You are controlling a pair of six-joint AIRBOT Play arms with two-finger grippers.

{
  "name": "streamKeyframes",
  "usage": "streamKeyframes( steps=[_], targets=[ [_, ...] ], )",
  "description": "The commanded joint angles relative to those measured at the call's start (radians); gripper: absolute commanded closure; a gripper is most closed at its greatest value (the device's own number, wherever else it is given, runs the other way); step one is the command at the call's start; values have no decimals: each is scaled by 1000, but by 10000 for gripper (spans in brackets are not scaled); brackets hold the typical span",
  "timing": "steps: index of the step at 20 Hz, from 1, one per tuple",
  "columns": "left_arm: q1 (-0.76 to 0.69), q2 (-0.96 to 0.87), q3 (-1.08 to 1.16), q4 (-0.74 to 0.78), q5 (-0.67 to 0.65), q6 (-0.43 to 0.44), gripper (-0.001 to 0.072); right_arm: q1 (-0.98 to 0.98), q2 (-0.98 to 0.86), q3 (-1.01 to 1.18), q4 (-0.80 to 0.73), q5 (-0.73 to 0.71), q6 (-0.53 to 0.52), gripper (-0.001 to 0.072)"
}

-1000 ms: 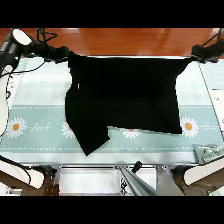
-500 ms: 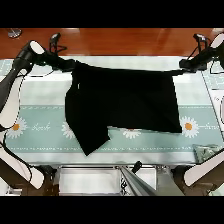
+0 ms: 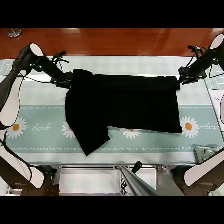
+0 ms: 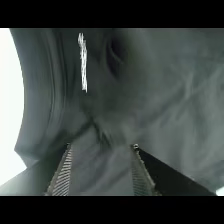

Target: Fold the shirts.

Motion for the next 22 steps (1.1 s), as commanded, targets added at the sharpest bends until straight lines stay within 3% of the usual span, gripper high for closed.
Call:
streamKeyframes(
  steps=[1,3,6,8,10,14,16,19,22],
  targets=[
    [32,9,-1,-2,-150,-29,265,-6,18,0,29,139,-13,356],
    [62,37,-3,-2,-202,-47,264,-31,52,-3,28,219,6,355],
    [101,152,-76,-2,-184,-41,259,-90,175,-93,3,197,8,328],
    [128,261,-221,-6,-138,-8,166,-156,268,-237,130,171,-37,105],
    [148,373,-438,-7,-78,24,123,-234,348,-428,311,128,-93,111],
    [219,614,-942,-20,151,64,123,-308,478,-713,294,-15,-134,181],
    [260,690,-1118,-85,227,105,123,-322,520,-785,295,-70,-149,180],
    [265,709,-1241,-234,315,182,123,-319,531,-808,296,-84,-156,181],
    [213,703,-1261,-320,410,183,123,-319,531,-808,303,-84,-156,181]
  ],
)
